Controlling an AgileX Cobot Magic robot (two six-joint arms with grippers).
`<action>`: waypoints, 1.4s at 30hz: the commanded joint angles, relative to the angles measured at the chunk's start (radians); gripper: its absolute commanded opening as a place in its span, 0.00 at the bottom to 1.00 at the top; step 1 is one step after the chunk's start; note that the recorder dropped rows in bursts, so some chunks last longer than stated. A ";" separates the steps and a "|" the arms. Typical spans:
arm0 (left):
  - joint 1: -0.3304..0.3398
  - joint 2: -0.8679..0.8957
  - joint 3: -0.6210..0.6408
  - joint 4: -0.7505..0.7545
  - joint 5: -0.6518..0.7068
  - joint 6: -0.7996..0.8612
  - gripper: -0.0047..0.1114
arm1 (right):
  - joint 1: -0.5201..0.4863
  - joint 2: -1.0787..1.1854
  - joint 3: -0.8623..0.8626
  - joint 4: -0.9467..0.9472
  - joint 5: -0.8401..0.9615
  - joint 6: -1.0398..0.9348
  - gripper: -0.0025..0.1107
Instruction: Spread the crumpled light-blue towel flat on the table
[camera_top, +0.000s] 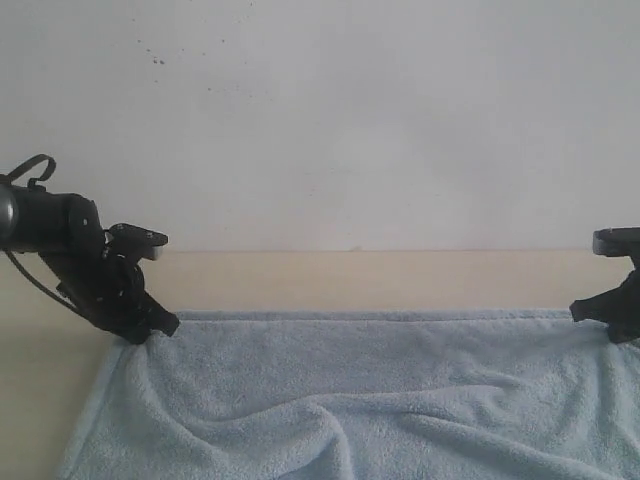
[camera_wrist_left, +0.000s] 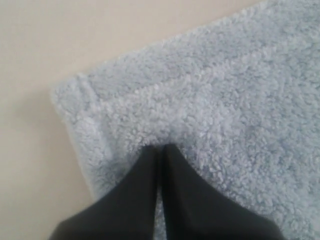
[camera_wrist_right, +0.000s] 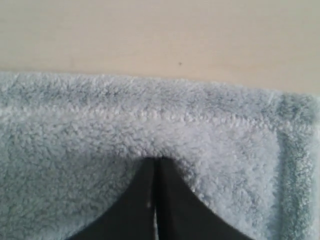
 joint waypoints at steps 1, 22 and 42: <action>0.000 0.048 -0.070 0.055 0.004 0.005 0.07 | -0.003 0.008 0.000 -0.011 -0.091 -0.001 0.02; -0.008 -0.139 0.073 -0.202 0.141 0.236 0.07 | -0.003 -0.105 0.037 -0.044 0.264 0.066 0.02; -0.013 0.035 0.036 -0.114 0.036 0.291 0.07 | -0.003 0.007 0.035 -0.064 0.028 0.070 0.02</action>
